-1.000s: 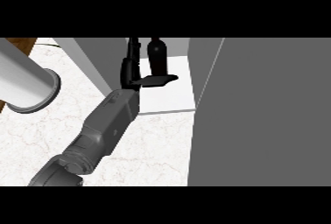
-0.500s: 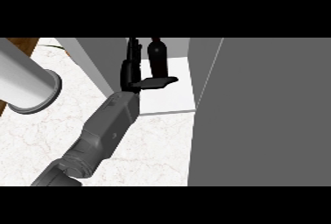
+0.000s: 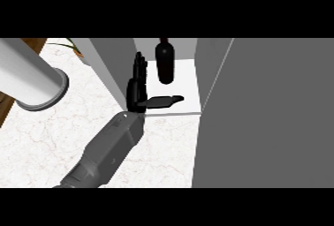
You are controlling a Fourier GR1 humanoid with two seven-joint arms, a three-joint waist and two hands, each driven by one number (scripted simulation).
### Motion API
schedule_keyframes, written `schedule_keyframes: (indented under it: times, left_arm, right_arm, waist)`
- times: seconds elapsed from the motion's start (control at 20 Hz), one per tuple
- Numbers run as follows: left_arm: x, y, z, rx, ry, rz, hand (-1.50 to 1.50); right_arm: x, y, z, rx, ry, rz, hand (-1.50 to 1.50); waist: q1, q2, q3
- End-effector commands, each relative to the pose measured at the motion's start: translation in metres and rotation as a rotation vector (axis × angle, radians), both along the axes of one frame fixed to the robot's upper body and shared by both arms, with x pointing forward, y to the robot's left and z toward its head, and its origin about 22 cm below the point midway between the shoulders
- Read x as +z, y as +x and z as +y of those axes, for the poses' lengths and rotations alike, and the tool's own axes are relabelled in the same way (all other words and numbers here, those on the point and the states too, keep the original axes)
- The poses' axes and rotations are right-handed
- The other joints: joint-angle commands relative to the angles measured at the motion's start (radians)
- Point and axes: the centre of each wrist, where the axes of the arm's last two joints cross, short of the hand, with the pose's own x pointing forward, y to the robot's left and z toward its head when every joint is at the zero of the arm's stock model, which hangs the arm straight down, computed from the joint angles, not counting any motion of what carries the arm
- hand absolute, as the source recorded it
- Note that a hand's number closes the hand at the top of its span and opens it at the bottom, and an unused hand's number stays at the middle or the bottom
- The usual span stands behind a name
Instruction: Pick up the wine, place it into the cabinet and close the cabinet
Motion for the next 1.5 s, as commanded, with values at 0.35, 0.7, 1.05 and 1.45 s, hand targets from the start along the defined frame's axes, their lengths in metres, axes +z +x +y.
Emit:
schedule_keyframes:
  times: [0.35,0.7,1.05,1.45]
  left_arm:
    - [0.008,-0.095,-0.059,-0.036,-0.003,-0.033,-1.5]
    - [0.016,-0.156,-0.06,-0.054,-0.089,-0.033,-1.5]
    - [0.045,-0.176,-0.021,0.003,-0.062,-0.032,-1.5]
    - [0.053,-0.199,0.005,-0.068,-0.082,-0.07,-1.5]
  right_arm:
    - [0.013,-0.016,0.0,-0.031,0.019,-0.027,-1.5]
    - [0.008,-0.025,-0.018,-0.065,0.028,-0.025,-1.5]
    - [0.013,-0.027,-0.012,-0.043,0.018,-0.011,-1.5]
    - [0.007,-0.021,-0.011,0.056,0.016,0.015,-1.5]
  waist:
    - [0.043,-0.003,0.0]
    - [0.053,-0.005,0.001]
    - [0.046,0.0,0.0]
    - [0.042,0.002,0.0]
